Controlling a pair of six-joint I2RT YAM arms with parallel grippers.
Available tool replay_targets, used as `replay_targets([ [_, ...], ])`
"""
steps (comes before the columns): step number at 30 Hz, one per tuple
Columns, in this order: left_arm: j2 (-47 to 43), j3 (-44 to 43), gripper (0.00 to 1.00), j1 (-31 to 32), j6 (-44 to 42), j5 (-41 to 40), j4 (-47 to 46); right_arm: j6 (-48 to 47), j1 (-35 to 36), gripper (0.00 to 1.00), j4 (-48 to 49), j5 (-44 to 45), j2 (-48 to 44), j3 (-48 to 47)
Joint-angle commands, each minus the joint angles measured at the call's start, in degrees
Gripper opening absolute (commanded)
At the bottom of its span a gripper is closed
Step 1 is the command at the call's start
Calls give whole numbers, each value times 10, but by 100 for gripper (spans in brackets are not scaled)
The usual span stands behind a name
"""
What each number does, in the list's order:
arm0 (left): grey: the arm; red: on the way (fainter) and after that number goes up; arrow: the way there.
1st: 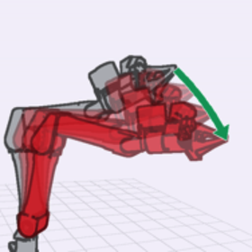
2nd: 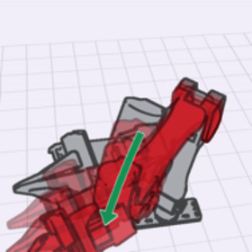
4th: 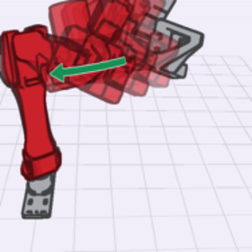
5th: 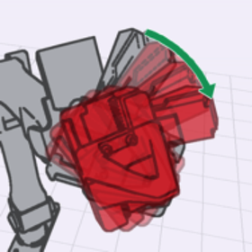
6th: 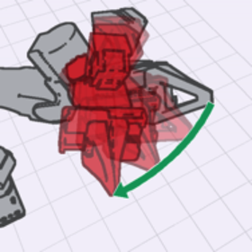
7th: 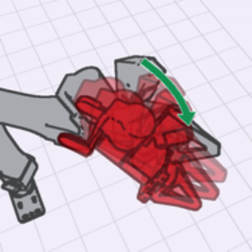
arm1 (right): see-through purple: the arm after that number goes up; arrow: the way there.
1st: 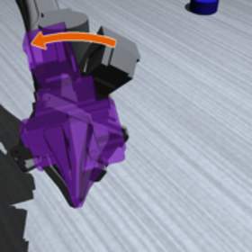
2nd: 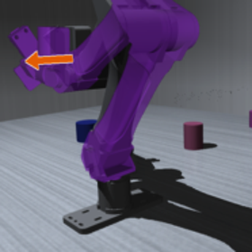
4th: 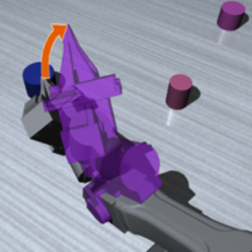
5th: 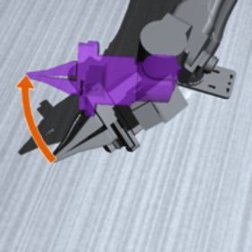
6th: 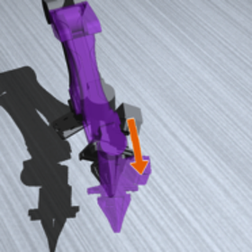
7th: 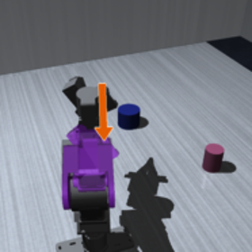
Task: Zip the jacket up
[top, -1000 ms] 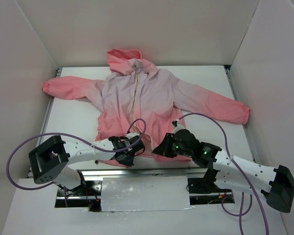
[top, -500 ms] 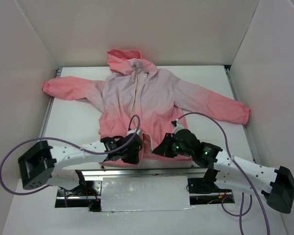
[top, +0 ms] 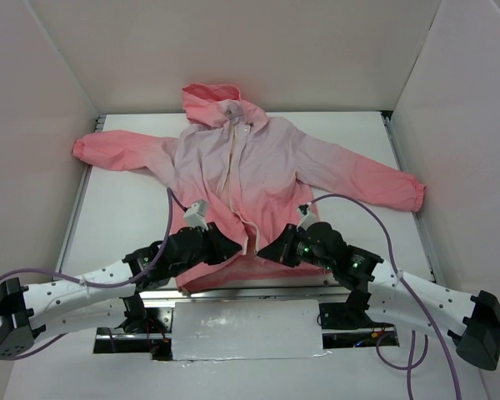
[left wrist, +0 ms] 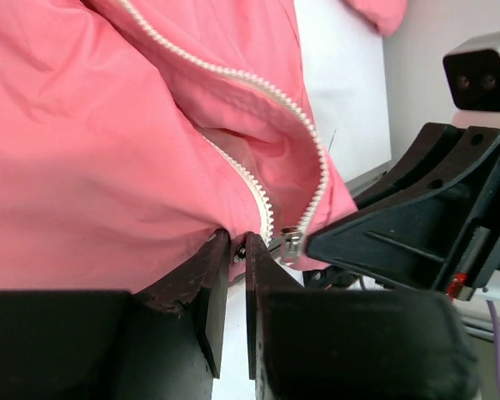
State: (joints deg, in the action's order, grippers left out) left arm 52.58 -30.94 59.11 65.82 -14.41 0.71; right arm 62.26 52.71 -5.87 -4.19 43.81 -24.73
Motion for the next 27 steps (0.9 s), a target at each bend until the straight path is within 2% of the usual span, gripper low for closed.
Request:
replay_targets([
  [1,-27,15,0,0,35,-40,-87,37,-3,0,50,11,-25,-4],
  [12,-37,36,0,8,58,-80,-160,95,-2,0,129,15,-41,30],
  [23,-24,32,0,12,55,-76,-199,92,-2,0,238,-2,-18,53],
  [27,-31,35,0,11,55,-78,-194,88,-3,0,246,-2,-23,62],
])
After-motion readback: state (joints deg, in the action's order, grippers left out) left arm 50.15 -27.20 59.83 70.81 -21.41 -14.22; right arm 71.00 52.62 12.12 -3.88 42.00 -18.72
